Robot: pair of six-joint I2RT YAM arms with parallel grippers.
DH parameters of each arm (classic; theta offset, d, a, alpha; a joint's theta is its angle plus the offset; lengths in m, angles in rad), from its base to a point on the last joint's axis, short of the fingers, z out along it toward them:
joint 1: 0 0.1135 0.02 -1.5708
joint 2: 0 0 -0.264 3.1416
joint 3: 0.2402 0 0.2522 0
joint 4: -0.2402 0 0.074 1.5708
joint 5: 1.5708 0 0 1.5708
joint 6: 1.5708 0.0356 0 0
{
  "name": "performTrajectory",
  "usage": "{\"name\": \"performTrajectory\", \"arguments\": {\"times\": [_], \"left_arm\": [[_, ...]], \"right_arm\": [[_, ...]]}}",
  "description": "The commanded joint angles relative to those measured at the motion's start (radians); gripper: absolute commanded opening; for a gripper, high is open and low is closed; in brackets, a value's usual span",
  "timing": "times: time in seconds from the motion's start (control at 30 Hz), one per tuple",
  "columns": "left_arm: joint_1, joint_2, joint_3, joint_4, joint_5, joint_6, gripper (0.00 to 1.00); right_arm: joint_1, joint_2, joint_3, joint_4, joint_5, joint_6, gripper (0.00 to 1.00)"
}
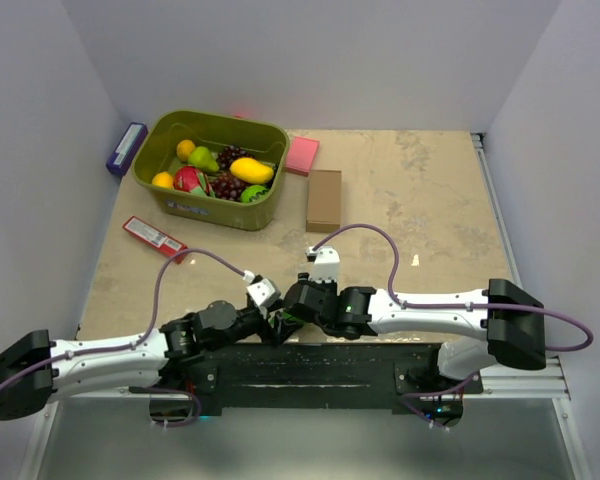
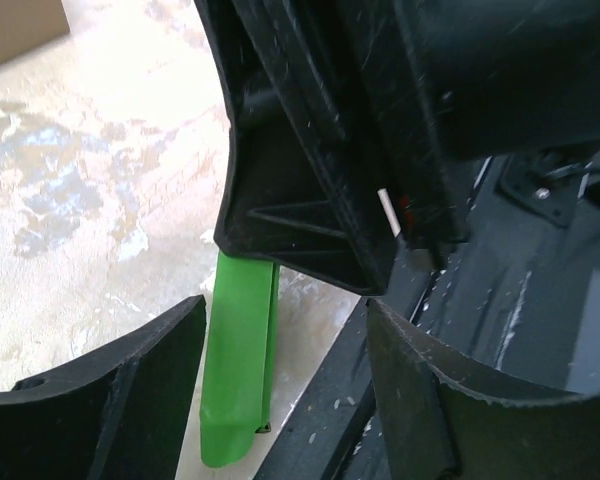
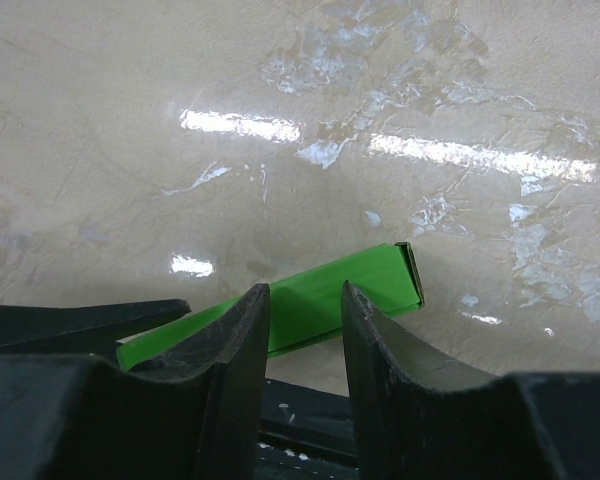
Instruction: Fold the paper box
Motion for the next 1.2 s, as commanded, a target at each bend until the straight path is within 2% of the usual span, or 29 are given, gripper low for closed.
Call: {"name": "performTrajectory", "arguments": {"times": [0.0, 0.2, 0.43, 0.67, 0.97, 1.17], "left_arm": [[0.005, -0.101, -0.02, -0.012, -0.01, -0.054, 0.7], [0.006, -0.144, -0.016, -0.11, -0.077, -0.133, 0.7], [0.006, -0.123, -0.004, -0.161, -0.194, -0.244, 0.6], [0.006, -0.126, -0.036, -0.161, -0.257, -0.32, 0.54], [0.006, -0.031, -0.02, -0.228, -0.21, -0.365, 0.44], [0.005, 0.058, 0.007, -0.256, -0.144, -0.356, 0.41]], "right_arm": [[0.011, 0.085, -0.086, -0.153, -0.184, 0.042, 0.38], [0.011, 0.088, -0.083, -0.153, -0.185, 0.039, 0.38], [0.011, 0.092, -0.081, -0.147, -0.19, 0.031, 0.38], [0.012, 0.092, -0.083, -0.144, -0.191, 0.031, 0.38], [0.011, 0.092, -0.084, -0.146, -0.193, 0.031, 0.38], [0.011, 0.094, -0.086, -0.144, -0.193, 0.033, 0.38]]}}
